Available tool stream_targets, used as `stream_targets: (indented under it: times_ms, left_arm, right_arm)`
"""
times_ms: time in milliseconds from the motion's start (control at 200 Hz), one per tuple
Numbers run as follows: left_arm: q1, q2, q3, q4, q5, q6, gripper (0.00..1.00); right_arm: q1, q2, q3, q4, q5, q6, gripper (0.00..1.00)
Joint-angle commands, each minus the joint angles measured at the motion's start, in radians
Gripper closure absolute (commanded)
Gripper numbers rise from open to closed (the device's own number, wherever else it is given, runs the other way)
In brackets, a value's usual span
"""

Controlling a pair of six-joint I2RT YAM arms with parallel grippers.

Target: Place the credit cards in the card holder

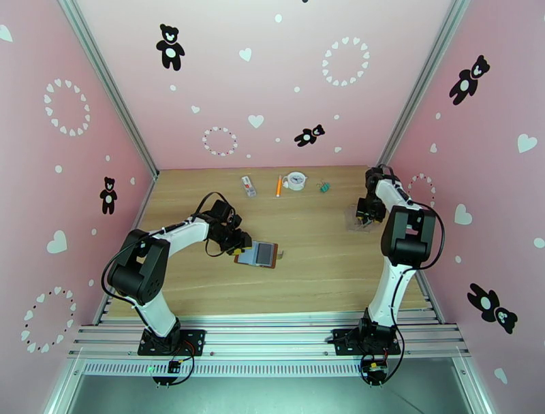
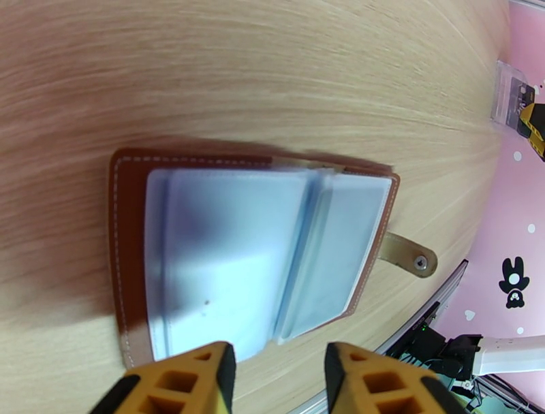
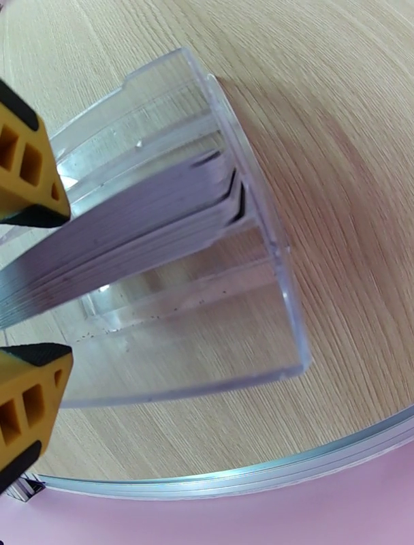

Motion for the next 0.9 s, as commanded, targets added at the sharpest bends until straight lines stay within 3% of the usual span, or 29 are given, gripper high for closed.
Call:
stream_targets:
  times_ms: [0, 601, 776, 896]
  left_arm:
    - [0.007, 0.022, 0.026, -0.020, -0.011, 0.015, 0.59]
    - [0.008, 0.028, 0.018, -0.005, -0.008, 0.010, 0.59]
    - [0.007, 0.018, 0.011, -0.006, -0.011, 0.011, 0.59]
    - [0.007, 0.016, 0.012, -0.015, -0.012, 0.014, 0.59]
  right_arm:
    - [-0.017, -0.007, 0.038, -0.036, 0.060, 0.014, 0.51]
    - [-0.045, -0.055, 0.040, -0.032, 0.017, -0.049, 0.66]
    - [-0.045, -0.031, 0.041, -0.011, -0.011, -0.078, 0.49]
    - [-0.045, 0.020, 0.067, -0.013, -0.039, -0.118, 0.46]
